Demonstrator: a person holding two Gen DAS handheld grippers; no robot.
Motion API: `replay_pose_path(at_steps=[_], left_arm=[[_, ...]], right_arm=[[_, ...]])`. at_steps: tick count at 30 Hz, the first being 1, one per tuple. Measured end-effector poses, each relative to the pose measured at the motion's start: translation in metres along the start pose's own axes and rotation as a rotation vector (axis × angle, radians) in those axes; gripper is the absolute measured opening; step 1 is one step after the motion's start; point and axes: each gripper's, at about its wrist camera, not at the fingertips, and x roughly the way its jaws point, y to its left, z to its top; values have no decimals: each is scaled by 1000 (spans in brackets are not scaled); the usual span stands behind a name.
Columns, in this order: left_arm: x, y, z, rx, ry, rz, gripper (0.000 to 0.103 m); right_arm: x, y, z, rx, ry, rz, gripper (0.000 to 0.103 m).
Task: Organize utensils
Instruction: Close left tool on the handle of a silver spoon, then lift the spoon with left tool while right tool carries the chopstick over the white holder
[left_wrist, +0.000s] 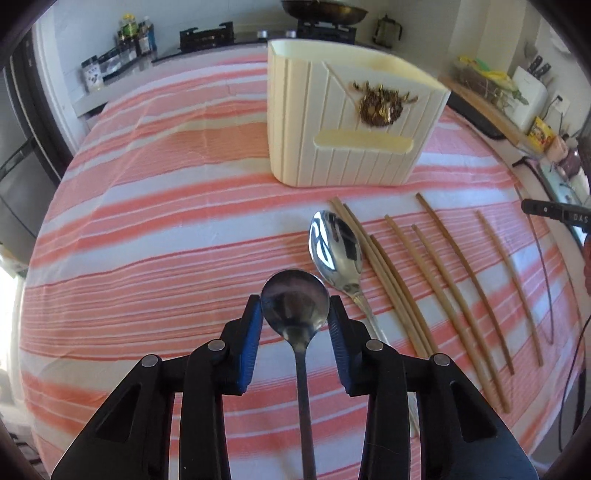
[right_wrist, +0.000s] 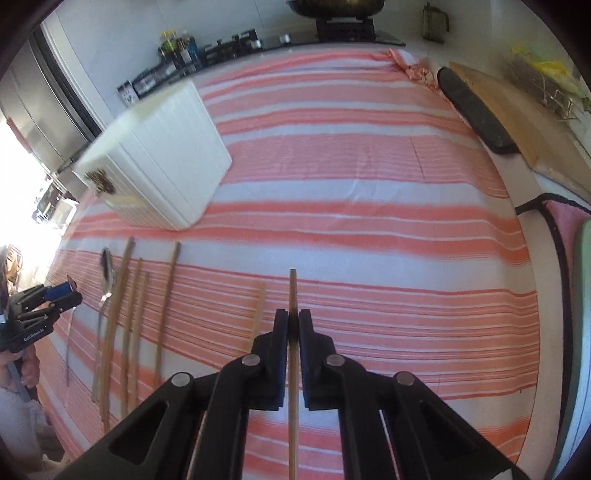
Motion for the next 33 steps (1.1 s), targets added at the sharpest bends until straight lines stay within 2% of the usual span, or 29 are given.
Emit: replay_pose_path(at_steps=[4, 10, 15, 21, 26, 30, 33], left_arm=[[-47, 2, 1, -8, -102, -33, 36], [-100, 5, -1, -13, -216, -84, 36], [-119, 4, 4, -22, -257, -110, 36], [-134, 14, 25, -55, -282, -146, 36], [-168, 24, 76, -87, -348, -198, 36], [-193, 21, 131, -95, -458, -171, 35], [-194, 17, 169, -121, -540, -164, 36]], right_arm=[[-66, 19, -9, -37, -130, 39, 6], [-146, 48, -33, -109, -293, 36, 6], [-180, 70, -39, -152, -402, 10, 6], [-195, 87, -13, -166, -496, 29, 6], [-212, 111, 28, -209, -591, 58, 6], [-219, 132, 67, -225, -685, 78, 6], [-215, 146, 92, -225, -761, 84, 6]])
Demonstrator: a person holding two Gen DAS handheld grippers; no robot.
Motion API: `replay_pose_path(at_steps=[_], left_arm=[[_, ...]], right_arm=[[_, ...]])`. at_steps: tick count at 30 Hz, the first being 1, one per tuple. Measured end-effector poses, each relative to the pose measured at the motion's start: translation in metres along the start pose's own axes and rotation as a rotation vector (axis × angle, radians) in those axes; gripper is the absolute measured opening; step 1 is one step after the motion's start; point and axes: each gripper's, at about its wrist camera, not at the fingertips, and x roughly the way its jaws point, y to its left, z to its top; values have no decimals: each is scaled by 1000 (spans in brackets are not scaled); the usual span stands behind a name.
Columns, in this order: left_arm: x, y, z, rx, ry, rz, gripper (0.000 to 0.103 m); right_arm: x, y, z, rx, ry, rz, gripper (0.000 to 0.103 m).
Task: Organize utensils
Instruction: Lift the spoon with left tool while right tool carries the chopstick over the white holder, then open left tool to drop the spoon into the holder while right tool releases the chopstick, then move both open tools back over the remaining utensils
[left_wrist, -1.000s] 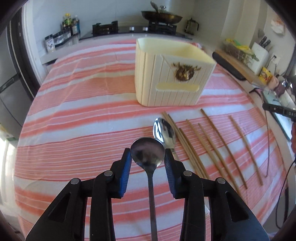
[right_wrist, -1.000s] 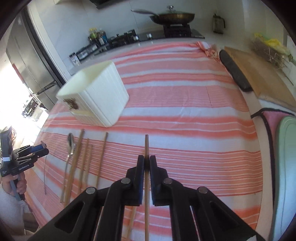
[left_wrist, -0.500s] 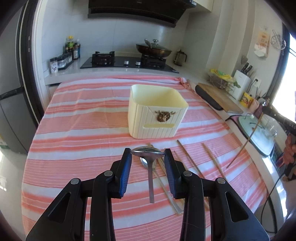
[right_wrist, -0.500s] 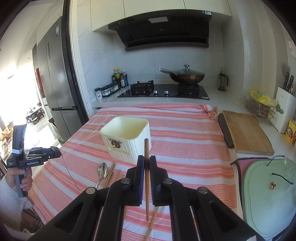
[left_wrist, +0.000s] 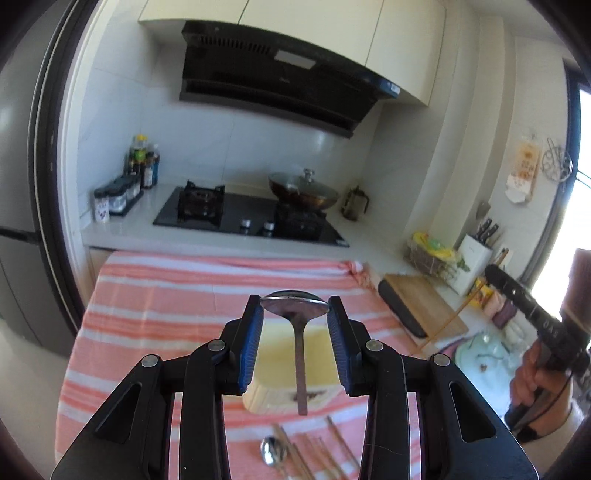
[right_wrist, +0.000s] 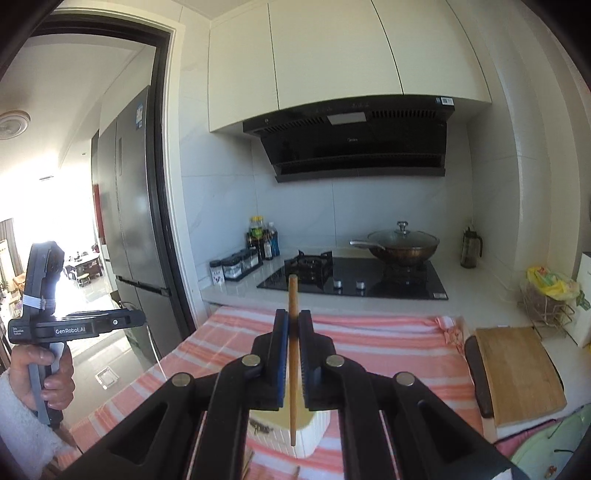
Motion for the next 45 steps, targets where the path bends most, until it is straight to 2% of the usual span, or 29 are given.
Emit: replay_pose_path(at_steps=[3, 6, 11, 15, 20, 21, 22, 23, 24, 28, 32, 35, 39, 42, 45], left_arm=[[33, -4, 12, -14, -34, 23, 36], [77, -1, 4, -18, 15, 51, 36], [146, 13, -26, -21, 209, 84, 36], [178, 24, -52, -24, 332, 101, 35], [189, 27, -71, -13, 386, 123, 37], [186, 26, -72, -13, 382, 118, 37], [180, 25, -73, -6, 371, 113, 40], [173, 25, -74, 5, 360, 115, 43], [165, 25, -76, 15, 351, 122, 50], [118, 32, -96, 10, 334, 104, 60], [66, 41, -153, -5, 365, 87, 69], [33, 47, -211, -40, 386, 111, 70], [3, 45, -279, -110, 412, 156, 70], [-6, 39, -299, -151, 413, 139, 70], [-1, 25, -302, -121, 420, 126, 73]], right_arm=[[22, 6, 3, -1, -50, -5, 6], [56, 9, -8, -23, -16, -23, 6], [122, -6, -43, 16, 207, 12, 6], [159, -12, -68, 28, 379, 10, 6], [184, -16, -88, 61, 476, -10, 7], [184, -16, -90, 61, 472, -18, 13], [182, -16, -91, 63, 462, -19, 18], [177, -16, -90, 67, 444, -18, 32], [169, -17, -89, 69, 422, -20, 41], [127, -17, -88, 47, 360, -19, 42], [71, -17, -110, -9, 350, -35, 42], [25, -22, -149, -34, 371, -85, 43], [-32, -32, -218, -28, 401, -196, 43], [-56, -43, -262, 21, 456, -258, 43], [-70, -54, -286, 90, 490, -279, 43]])
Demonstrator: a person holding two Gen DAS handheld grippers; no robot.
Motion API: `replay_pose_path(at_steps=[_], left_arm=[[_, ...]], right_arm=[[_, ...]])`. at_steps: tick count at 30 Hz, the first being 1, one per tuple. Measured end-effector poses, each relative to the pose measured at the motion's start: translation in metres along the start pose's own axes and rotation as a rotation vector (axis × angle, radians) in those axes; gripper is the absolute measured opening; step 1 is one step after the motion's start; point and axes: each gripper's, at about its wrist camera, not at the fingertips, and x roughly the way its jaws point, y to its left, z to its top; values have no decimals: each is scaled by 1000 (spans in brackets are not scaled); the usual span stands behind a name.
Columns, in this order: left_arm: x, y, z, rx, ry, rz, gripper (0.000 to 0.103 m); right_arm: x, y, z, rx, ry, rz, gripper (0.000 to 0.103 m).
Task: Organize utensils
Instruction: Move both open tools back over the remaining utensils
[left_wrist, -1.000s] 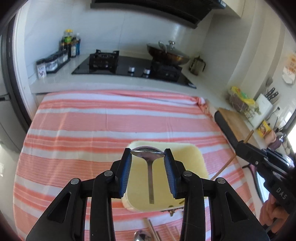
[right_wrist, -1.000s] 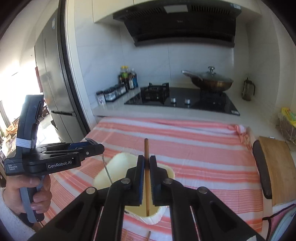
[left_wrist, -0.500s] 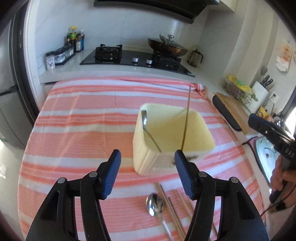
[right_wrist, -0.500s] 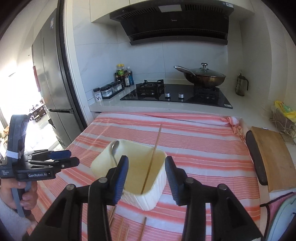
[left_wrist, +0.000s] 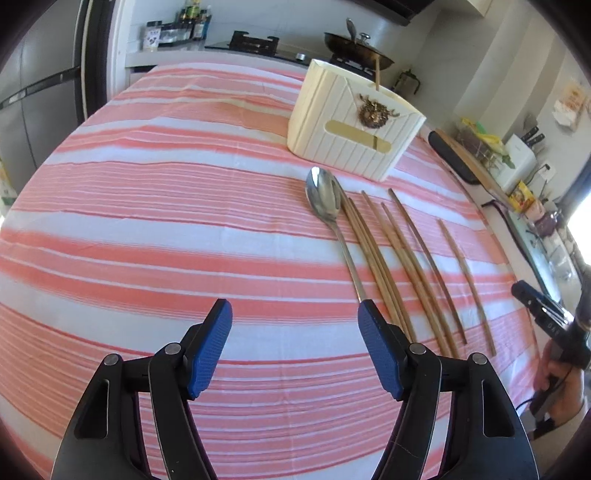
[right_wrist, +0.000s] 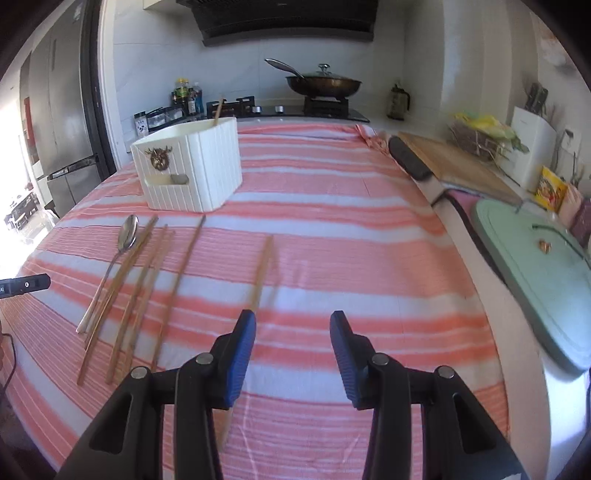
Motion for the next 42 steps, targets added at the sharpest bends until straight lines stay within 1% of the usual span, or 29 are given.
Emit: replay_pose_path(at_steps=[2, 3, 5, 9, 13, 18, 23, 27, 36, 42], left_arm=[[3, -10, 1, 20, -3, 6, 73], [4, -14, 1, 19, -8, 5, 74], [5, -19, 2, 13, -9, -6, 74], [4, -26, -2, 28, -15, 9, 75], [2, -26, -6, 38, -19, 33, 77], [2, -24, -5, 35, -23, 45, 77], [4, -25, -5, 31, -18, 42, 77], [11, -27, 0, 22, -5, 37, 78], [35, -38, 18, 20, -2, 42, 79], [57, -36, 30, 2, -2, 108, 79]], right_arm=[[1, -8, -8, 42, 13, 15, 43], [1, -11, -10, 45, 13, 8, 43], [3, -12, -8, 35, 17, 0, 43], [6, -10, -9, 24, 22, 17, 43], [8, -4, -11, 13, 27, 37, 43], [12, -2, -10, 32, 44, 60, 43], [17, 11, -11, 15, 70, 96, 43], [19, 18, -9, 2, 71, 95, 43], [20, 23, -5, -8, 76, 92, 43], [22, 23, -3, 0, 79, 91, 43]])
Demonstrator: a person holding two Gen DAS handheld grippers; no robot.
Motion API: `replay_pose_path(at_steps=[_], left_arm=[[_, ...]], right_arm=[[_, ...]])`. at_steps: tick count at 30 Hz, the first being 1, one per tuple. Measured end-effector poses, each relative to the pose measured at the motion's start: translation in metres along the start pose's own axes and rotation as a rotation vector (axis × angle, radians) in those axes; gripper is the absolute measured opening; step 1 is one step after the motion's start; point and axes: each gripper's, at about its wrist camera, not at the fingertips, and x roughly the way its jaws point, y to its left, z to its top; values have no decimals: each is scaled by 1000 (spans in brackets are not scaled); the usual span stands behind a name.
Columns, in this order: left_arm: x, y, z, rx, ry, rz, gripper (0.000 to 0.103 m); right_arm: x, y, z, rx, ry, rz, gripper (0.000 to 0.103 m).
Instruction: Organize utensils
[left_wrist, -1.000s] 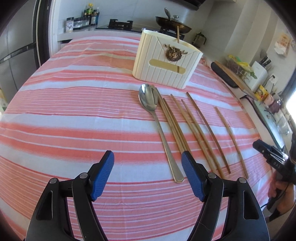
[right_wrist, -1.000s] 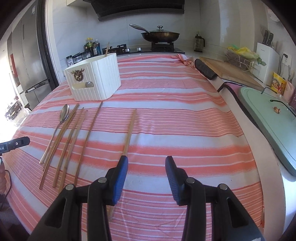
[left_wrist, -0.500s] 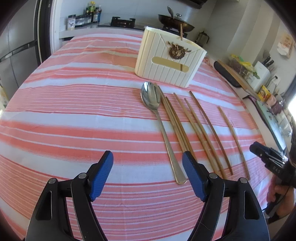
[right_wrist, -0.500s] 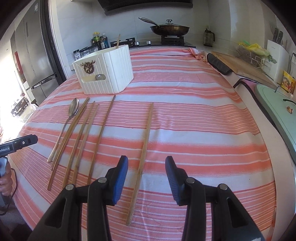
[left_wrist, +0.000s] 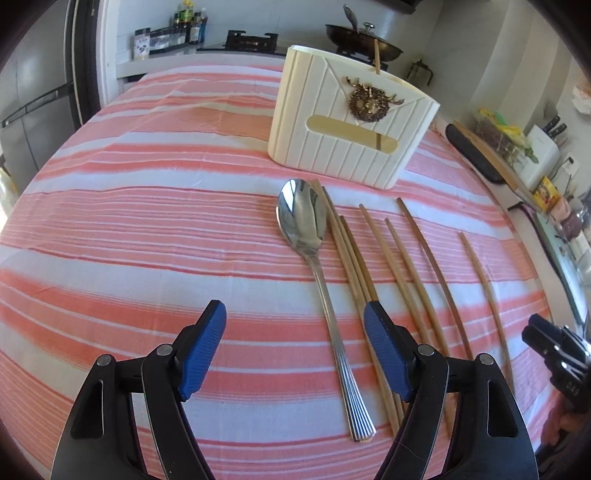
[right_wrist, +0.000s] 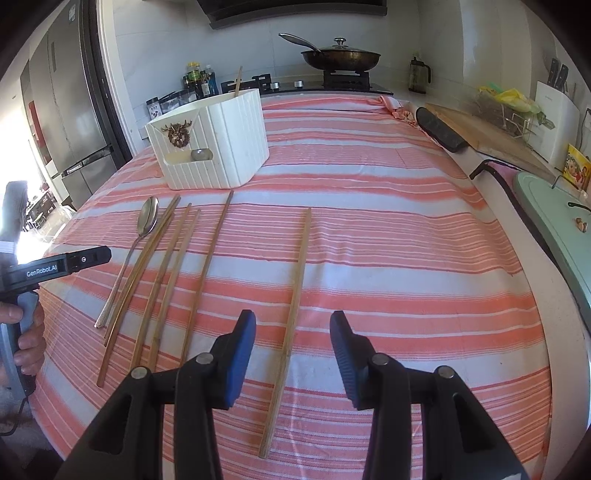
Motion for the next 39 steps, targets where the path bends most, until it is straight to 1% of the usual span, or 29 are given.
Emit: replay_pose_path(at_steps=[6, 11, 12, 13, 14, 15, 16, 17, 18, 19, 22, 26, 28, 29, 30, 31, 32, 33, 34, 36, 39], left_arm=[[21, -2, 6, 24, 19, 76, 79], [24, -3, 7, 59, 9, 116, 78], [24, -3, 6, 65, 4, 115, 75], [23, -4, 5, 69, -1, 112, 66], [22, -4, 5, 73, -6, 107, 59], [22, -5, 5, 81, 4, 114, 39], [22, -6, 4, 93, 1, 128, 33], [22, -5, 3, 100, -5, 128, 27], [21, -4, 2, 98, -9, 128, 15], [20, -2, 1, 95, -12, 129, 8], [16, 6, -1, 69, -16, 122, 4], [10, 18, -5, 51, -18, 136, 4], [6, 24, -6, 35, -11, 118, 4], [3, 26, -6, 20, -11, 98, 4], [0, 28, -5, -1, -18, 69, 8], [-2, 30, -3, -20, -25, 33, 21], [-3, 29, -2, -30, -29, 12, 31], [-4, 25, 0, -33, -35, 3, 50], [-4, 20, 3, -27, -45, -1, 58], [0, 7, 8, 10, -50, 4, 58], [14, -9, 11, 55, -34, 45, 58]], right_arm=[[9, -1, 10, 1, 18, -6, 43], [30, 1, 17, -5, 79, -2, 43], [34, 4, 18, -13, 91, 4, 43], [38, 7, 18, -27, 102, 6, 43], [43, 10, 18, -45, 118, -3, 42], [46, 13, 17, -57, 131, -16, 40], [48, 14, 17, -62, 137, -26, 35], [50, 15, 16, -65, 140, -30, 19], [51, 15, 16, -66, 143, -35, 11], [51, 15, 15, -68, 142, -37, 11], [52, 11, 14, -76, 135, -57, 9], [48, -1, 14, -73, 124, -114, 9], [47, -10, 12, -55, 128, -122, 9], [46, -14, 11, -50, 126, -122, 9], [45, -16, 10, -47, 123, -123, 9], [44, -17, 10, -46, 120, -122, 9], [43, -17, 9, -46, 118, -121, 9], [42, -17, 9, -48, 117, -122, 9], [43, -17, 9, -49, 117, -121, 9], [43, -15, 9, -53, 118, -120, 9], [43, -13, 10, -56, 115, -115, 9]])
